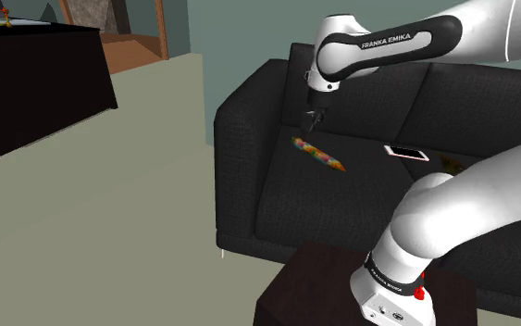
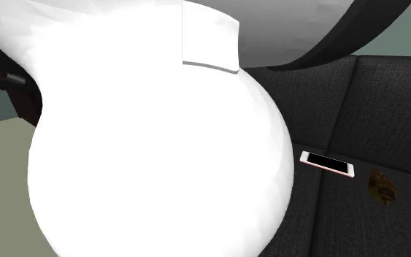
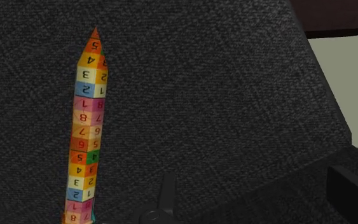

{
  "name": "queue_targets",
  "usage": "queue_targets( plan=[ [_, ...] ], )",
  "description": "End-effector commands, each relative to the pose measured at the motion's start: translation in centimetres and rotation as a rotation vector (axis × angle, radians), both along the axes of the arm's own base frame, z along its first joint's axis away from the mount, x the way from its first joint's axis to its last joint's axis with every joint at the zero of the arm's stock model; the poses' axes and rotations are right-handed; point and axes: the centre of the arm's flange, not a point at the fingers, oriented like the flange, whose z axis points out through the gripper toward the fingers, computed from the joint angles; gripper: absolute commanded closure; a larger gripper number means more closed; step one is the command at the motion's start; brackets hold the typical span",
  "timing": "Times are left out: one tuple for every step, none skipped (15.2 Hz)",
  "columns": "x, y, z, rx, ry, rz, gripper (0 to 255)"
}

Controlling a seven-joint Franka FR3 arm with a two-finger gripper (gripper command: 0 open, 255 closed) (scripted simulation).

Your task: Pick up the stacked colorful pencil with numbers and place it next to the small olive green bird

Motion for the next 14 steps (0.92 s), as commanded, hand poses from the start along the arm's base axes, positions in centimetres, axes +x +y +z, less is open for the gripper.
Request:
queue_targets(
  plan=[
    [0.6,-2.1,-1.3,0.000,-0.005,-0.026,0],
    [0.8,-3.2,-2.0,0.001,-0.006,-0.039,0],
    [1.0,-4.3,-2.7,0.001,-0.008,-0.052,0],
    [1.2,-5.4,-3.5,0.002,-0.010,-0.064,0],
    [1.4,-6.5,-4.2,0.003,-0.011,-0.077,0],
    [1.6,-7.6,-4.9,0.003,-0.013,-0.090,0],
    [1.8,-8.7,-5.6,0.004,-0.014,-0.103,0],
    [1.9,-9.8,-6.3,0.005,-0.016,-0.116,0],
    [2.1,-10.9,-7.0,0.005,-0.018,-0.129,0],
    [2.2,-12.0,-7.7,0.006,-0.019,-0.142,0],
    [2.3,-13.1,-8.5,0.007,-0.021,-0.154,0],
    [2.4,-14.2,-9.2,0.007,-0.023,-0.167,0],
    [2.5,-15.4,-9.9,0.008,-0.024,-0.180,0],
    [2.6,-16.5,-10.6,0.009,-0.026,-0.193,0]
  ],
)
